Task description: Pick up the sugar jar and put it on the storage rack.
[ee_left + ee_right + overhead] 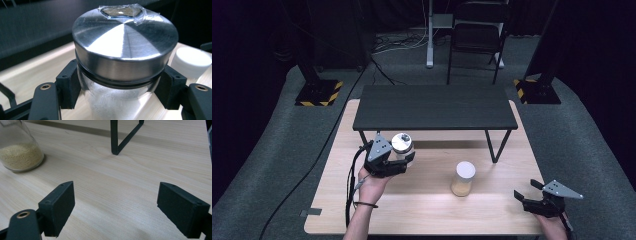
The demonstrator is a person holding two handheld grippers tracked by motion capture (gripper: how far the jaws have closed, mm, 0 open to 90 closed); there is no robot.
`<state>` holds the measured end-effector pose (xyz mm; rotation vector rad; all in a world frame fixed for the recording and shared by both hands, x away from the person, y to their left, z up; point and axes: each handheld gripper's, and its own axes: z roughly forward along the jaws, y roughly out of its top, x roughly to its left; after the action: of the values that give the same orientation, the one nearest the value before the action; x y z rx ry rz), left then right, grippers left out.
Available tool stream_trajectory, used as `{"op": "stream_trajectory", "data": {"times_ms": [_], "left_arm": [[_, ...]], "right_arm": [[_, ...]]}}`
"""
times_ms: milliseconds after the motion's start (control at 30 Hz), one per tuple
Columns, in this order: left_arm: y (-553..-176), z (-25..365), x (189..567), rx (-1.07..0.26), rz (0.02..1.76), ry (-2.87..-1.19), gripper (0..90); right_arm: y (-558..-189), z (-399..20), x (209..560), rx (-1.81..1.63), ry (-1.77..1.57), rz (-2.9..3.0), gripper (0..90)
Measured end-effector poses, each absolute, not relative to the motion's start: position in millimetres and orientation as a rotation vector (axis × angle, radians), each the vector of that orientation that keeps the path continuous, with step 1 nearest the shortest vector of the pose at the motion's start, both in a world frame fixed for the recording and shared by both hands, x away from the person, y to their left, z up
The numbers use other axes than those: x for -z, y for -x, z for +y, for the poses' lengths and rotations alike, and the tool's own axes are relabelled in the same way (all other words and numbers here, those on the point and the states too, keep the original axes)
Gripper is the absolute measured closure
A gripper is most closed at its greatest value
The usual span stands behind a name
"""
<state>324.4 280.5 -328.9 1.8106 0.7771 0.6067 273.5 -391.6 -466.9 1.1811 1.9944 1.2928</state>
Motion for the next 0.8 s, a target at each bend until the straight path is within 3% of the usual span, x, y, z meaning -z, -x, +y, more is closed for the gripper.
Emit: {"op": "stream_trajectory", "data": {"times_ms": [800], "left_arm": [[-357.7,277.4,260.7,-0.637,0.808,-1.77,31.3]], "right_arm": [[-274.5,-391.2,466.6,-1.292,-1.176,2.001,13.4]]}}
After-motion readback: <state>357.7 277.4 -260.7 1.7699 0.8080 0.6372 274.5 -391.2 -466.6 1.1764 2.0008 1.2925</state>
